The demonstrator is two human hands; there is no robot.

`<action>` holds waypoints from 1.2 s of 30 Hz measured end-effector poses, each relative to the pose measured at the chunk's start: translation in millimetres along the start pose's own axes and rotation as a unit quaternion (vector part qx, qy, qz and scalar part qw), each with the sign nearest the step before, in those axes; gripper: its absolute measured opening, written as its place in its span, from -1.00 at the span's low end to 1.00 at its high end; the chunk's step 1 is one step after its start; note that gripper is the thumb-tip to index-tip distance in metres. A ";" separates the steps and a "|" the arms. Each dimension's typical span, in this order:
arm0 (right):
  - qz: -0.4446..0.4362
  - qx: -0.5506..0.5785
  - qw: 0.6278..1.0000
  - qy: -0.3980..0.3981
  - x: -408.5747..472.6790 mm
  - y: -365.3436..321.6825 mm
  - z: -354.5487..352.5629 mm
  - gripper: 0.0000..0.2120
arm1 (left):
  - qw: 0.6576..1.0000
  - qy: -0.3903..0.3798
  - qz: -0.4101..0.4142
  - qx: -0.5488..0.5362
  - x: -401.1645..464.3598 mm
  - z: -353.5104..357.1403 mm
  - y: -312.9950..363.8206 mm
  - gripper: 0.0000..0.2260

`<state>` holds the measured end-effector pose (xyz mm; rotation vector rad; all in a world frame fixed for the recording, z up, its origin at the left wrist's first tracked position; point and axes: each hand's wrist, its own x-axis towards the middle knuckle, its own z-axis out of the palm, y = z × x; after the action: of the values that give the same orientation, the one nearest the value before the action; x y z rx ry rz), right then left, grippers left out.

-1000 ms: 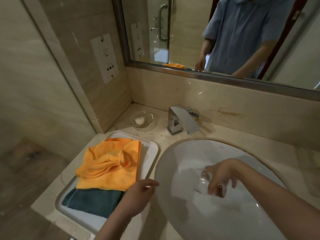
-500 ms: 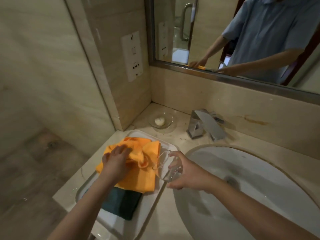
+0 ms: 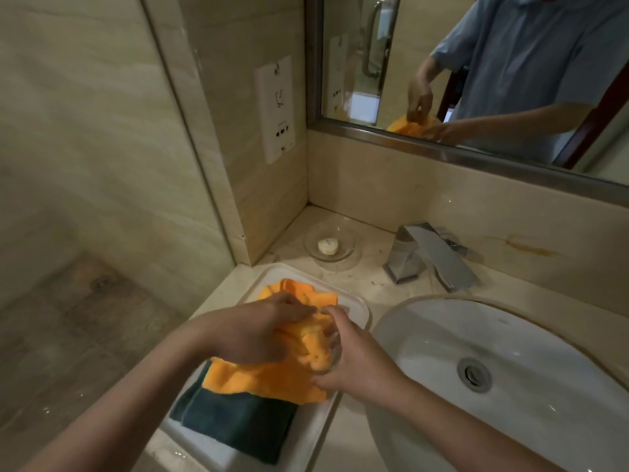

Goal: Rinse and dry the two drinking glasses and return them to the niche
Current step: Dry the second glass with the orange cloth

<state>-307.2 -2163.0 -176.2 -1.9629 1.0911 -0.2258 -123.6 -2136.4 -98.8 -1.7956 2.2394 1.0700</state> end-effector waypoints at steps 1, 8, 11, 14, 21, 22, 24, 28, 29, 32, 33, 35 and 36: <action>0.007 0.005 1.000 0.000 0.5 3.5 1.3 -0.09 | 0.992 -0.032 -0.007 -0.119 -0.7 -4.7 -2.6 -0.45; 0.022 0.041 0.999 -0.011 0.7 15.2 10.7 -0.14 | 0.972 0.151 -0.098 -0.151 19.6 19.7 -26.9 -0.49; 0.021 0.044 0.999 0.019 2.2 15.5 13.6 -0.15 | 0.976 0.105 -0.187 -0.031 27.2 29.2 -32.6 -0.45; 0.022 0.024 0.998 0.049 6.7 13.3 14.2 -0.14 | 0.973 0.141 -0.169 -0.076 32.2 30.4 -24.8 -0.52; 0.026 -0.111 0.992 0.047 17.7 -4.0 11.6 -0.17 | 0.978 0.201 -0.043 -0.045 41.6 22.1 -20.5 -0.79; 0.036 -0.107 0.993 0.034 19.3 -4.0 11.4 -0.17 | 0.983 0.173 -0.026 -0.047 41.3 18.3 -22.6 -0.78; 0.054 -0.085 0.995 0.004 21.7 -1.9 9.2 -0.16 | 0.994 0.062 0.005 -0.089 38.4 6.3 -28.0 -0.77; 0.064 -0.021 0.997 -0.032 26.5 5.0 -1.8 -0.10 | 0.963 -0.130 0.042 -0.231 28.3 -13.9 -42.1 -0.63; 0.061 -0.004 0.997 -0.037 27.2 5.1 -5.0 -0.10 | 0.958 -0.133 0.045 -0.249 27.2 -15.0 -45.9 -0.59; 0.058 0.022 0.997 -0.050 27.0 3.5 -11.7 -0.06 | 0.958 -0.062 0.033 -0.279 30.1 -10.3 -53.1 -0.55; 0.055 0.023 0.997 -0.054 26.5 2.7 -13.3 -0.05 | 0.954 -0.038 0.023 -0.298 31.3 -7.6 -53.4 -0.56; 0.044 0.011 0.997 -0.065 24.6 -0.3 -16.3 -0.04 | 0.945 0.000 0.011 -0.326 33.5 -1.5 -52.2 -0.60; 0.037 0.002 0.997 -0.071 23.4 -2.7 -18.0 -0.04 | 0.945 0.027 0.008 -0.327 35.1 1.9 -52.0 -0.63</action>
<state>-300.7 -2191.0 -168.5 -1.9001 1.0660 -0.0486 -89.3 -2168.0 -140.7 -2.0238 2.0669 1.9645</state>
